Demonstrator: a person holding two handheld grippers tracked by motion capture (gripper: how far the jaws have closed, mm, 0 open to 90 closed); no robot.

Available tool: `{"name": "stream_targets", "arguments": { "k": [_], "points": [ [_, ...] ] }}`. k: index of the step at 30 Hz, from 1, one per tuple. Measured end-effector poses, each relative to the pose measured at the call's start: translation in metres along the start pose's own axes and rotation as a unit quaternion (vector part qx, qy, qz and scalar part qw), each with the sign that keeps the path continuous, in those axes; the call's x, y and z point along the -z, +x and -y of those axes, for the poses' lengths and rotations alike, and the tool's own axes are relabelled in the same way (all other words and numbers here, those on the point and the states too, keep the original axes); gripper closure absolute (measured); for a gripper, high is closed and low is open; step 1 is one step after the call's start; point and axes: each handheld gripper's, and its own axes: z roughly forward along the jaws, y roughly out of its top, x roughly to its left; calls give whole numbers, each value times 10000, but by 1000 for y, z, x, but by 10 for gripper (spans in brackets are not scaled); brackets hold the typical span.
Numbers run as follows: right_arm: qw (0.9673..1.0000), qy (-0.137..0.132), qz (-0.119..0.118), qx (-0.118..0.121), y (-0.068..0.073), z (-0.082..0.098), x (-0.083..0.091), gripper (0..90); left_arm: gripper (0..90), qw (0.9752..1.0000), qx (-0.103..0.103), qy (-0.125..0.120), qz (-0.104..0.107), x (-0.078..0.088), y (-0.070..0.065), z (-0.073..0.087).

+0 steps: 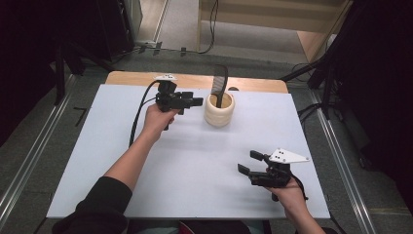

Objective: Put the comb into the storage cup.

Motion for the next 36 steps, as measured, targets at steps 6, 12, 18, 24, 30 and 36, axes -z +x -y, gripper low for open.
{"name": "stream_targets", "arguments": {
  "k": [6,12,18,24,30,36],
  "points": [
    [10000,17,7,6,0,0,0,230,296,10000,49,35,46,7,-1,8],
    [10000,31,-5,22,0,0,-1,230,296,10000,44,48,54,13,0,17],
    [10000,45,1,25,0,0,-2,230,296,9999,87,83,61,19,-2,29],
    [10000,65,-12,22,0,1,-3,230,297,9998,143,80,74,22,-4,38],
    [9999,97,-35,2,1,1,-4,229,298,9998,138,115,107,26,-12,46],
    [9999,116,-45,9,0,1,-4,230,298,9998,45,171,82,29,-22,51]
  ]
}}
